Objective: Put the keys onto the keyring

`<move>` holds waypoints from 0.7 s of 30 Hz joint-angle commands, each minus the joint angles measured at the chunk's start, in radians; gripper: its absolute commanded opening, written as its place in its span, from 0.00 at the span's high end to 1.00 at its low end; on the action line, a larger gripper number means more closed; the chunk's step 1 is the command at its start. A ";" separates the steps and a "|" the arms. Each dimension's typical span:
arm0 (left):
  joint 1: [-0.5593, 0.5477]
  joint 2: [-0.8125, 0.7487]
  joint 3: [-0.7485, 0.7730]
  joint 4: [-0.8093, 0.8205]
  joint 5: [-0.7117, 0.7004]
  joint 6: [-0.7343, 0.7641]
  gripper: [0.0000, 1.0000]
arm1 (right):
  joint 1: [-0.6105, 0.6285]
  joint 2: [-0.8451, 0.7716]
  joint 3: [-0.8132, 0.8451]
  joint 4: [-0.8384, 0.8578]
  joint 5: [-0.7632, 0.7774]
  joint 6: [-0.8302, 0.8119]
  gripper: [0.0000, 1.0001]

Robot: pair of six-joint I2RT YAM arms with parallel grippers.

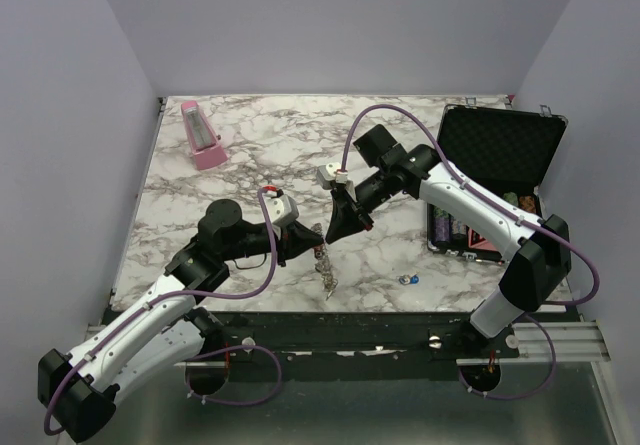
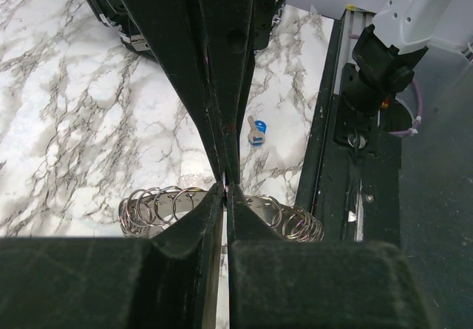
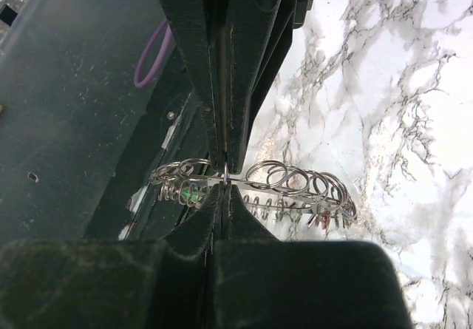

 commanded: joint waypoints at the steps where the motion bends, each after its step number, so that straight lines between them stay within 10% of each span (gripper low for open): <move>1: -0.001 0.000 0.003 -0.007 0.002 0.003 0.87 | 0.007 -0.002 0.034 -0.006 -0.026 -0.004 0.99; 21: -0.001 0.008 0.002 -0.007 0.007 0.005 0.85 | 0.007 -0.002 0.032 -0.003 -0.030 -0.004 0.99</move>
